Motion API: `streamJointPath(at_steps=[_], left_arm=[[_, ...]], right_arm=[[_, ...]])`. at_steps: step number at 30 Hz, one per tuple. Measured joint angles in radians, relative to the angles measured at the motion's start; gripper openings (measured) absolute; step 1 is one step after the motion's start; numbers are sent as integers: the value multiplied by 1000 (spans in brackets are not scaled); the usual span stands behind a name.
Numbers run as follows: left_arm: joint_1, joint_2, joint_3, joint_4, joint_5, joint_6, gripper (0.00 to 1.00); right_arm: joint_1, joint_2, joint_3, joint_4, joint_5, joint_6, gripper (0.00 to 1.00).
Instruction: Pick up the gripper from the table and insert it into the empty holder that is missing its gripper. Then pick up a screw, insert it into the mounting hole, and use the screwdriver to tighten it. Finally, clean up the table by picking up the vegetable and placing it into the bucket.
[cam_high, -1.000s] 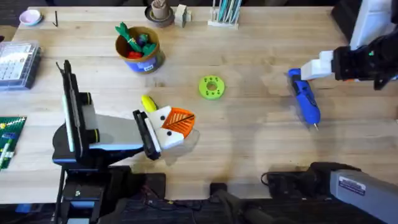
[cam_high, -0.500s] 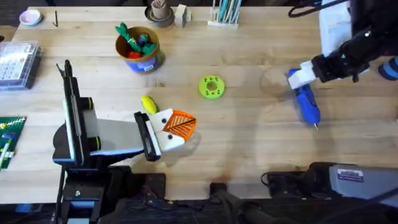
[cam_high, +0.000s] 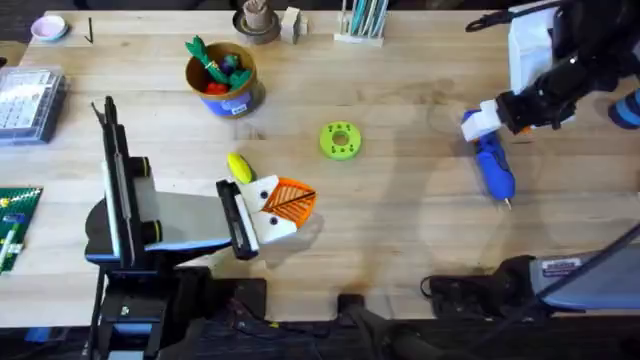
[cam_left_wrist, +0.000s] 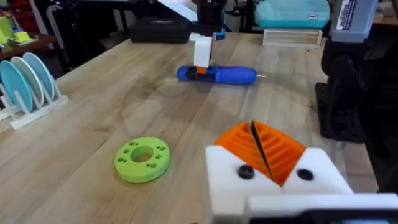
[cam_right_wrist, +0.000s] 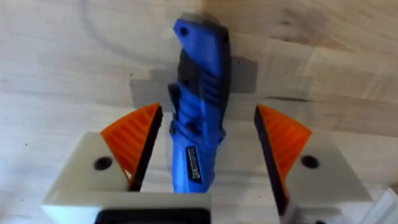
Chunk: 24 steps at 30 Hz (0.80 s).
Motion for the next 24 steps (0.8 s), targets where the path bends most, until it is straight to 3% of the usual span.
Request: streamJointPath(at_steps=[12,15,19,24], left_arm=[[0,0,0,0,0,0,4],[0,0,0,0,0,0,4],[0,0,0,0,0,0,4],[0,0,0,0,0,0,4]], right_arm=[[-6,123,0,23,-63,-8,936],[-6,130,0,32,-61,-8,845],[-8,130,0,40,-61,-9,597],[-8,130,0,44,-60,-10,527]])
